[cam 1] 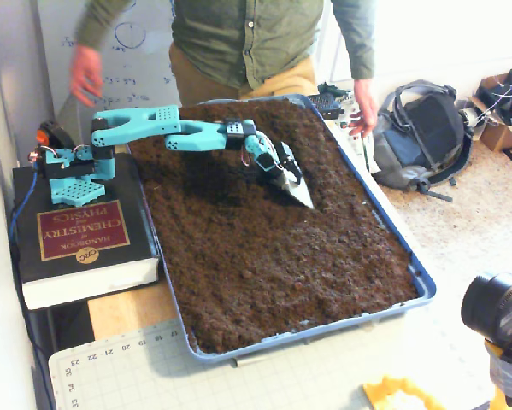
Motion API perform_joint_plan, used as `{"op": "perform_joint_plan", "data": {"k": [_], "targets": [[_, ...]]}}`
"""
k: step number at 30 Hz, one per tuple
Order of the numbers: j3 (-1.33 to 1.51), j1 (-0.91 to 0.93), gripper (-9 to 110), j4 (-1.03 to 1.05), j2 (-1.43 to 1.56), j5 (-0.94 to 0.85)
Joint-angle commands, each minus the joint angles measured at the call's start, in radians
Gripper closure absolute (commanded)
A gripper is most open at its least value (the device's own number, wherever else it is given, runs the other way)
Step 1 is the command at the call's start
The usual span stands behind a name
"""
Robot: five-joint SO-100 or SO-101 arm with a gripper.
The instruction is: Build a berm.
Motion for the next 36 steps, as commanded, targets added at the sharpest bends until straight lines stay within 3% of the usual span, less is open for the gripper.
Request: {"op": "perform_joint_plan", "data": {"k": [1, 27, 36], "targets": [[-0.003, -0.009, 101, 0.172, 0.018, 0.005], [0.003, -0.009, 101, 0.554, 0.186, 0.021], [-0.006, -0.012, 101, 0.566, 0.319, 0.021]]}}
